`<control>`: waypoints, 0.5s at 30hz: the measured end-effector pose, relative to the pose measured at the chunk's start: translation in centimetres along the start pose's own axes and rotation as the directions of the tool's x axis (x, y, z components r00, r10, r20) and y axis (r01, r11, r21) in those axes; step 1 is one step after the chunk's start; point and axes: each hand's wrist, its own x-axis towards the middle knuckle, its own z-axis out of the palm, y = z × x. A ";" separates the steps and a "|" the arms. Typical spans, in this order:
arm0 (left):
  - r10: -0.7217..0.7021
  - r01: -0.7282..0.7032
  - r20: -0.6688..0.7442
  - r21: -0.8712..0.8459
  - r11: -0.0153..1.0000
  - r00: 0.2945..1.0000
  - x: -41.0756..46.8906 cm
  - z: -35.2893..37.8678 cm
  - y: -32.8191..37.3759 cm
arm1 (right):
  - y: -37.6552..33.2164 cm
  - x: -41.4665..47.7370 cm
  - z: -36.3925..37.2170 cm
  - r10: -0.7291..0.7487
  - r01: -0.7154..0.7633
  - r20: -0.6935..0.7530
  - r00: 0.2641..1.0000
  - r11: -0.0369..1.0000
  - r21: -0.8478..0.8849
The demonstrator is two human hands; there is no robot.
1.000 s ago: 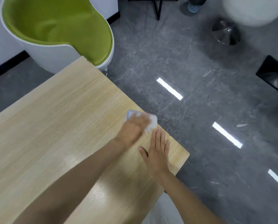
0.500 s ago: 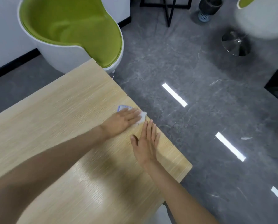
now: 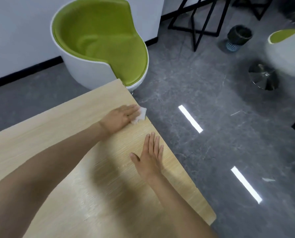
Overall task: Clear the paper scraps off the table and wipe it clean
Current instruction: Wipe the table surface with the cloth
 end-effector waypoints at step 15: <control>-0.615 0.605 0.012 -0.198 0.772 0.789 0.5 -0.7 -6.5 | 0.1 0.8 -0.3 0.004 -0.006 0.114 0.994 1.000 0.019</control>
